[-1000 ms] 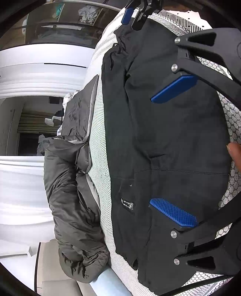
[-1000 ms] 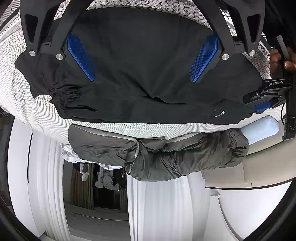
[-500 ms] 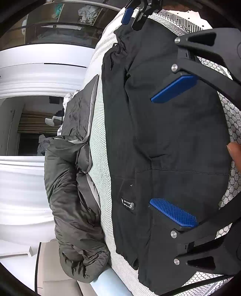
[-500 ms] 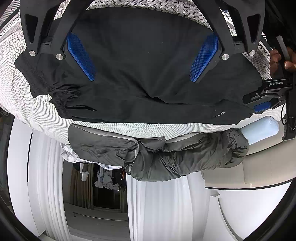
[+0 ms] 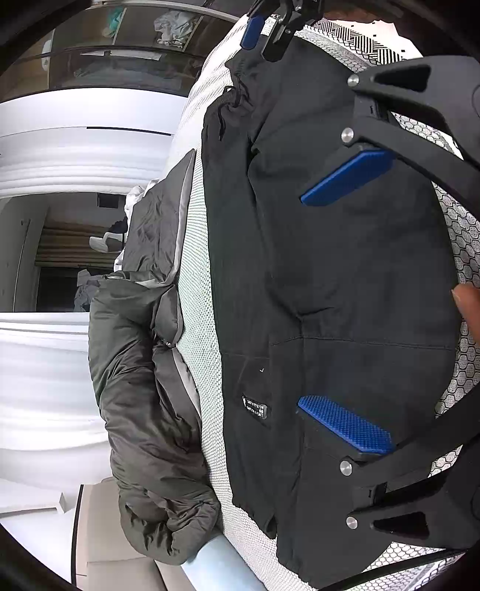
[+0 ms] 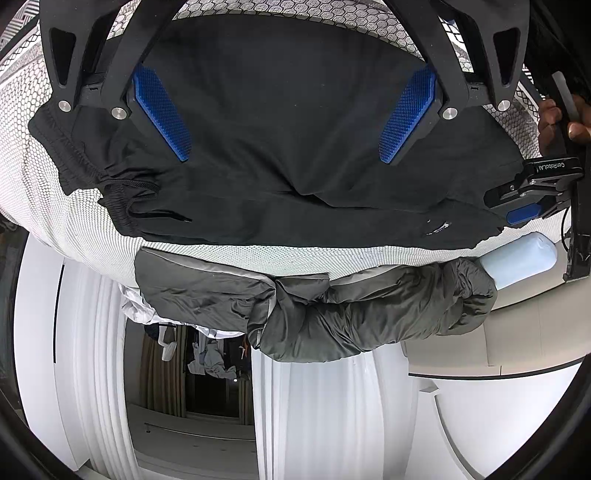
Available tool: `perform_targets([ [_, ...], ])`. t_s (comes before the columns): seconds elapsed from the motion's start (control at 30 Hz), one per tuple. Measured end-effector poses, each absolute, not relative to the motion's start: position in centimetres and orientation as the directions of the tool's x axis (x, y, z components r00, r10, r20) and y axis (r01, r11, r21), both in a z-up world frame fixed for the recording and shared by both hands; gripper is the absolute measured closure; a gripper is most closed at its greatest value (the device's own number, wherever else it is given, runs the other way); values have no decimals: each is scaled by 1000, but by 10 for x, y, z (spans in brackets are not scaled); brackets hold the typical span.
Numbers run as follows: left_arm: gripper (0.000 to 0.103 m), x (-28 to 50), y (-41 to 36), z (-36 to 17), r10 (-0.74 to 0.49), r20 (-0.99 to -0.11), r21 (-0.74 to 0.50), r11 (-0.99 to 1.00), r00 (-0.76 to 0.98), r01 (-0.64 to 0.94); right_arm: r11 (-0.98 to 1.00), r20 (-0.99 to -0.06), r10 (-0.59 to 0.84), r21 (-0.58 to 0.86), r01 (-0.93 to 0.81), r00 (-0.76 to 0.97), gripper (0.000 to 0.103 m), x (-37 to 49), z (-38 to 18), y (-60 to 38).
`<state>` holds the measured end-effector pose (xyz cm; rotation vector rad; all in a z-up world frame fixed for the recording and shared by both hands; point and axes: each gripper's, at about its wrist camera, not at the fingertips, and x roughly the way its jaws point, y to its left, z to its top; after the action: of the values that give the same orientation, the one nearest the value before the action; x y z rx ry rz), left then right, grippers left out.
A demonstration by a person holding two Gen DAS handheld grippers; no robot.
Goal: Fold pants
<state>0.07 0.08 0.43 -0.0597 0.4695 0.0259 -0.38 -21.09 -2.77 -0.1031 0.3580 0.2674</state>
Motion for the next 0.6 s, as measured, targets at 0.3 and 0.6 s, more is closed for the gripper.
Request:
perform_targets([
  [0.3,1,1,0,5,13,-454,-50,998,891,-40,959,-361,241,-52,-277,901,0,-3,-28,-211],
  [0.6,1,1,-1,5,14,-453,-48,998,891,-40,959,-361,241,-52,-278,901,0,-2,-29,-210],
])
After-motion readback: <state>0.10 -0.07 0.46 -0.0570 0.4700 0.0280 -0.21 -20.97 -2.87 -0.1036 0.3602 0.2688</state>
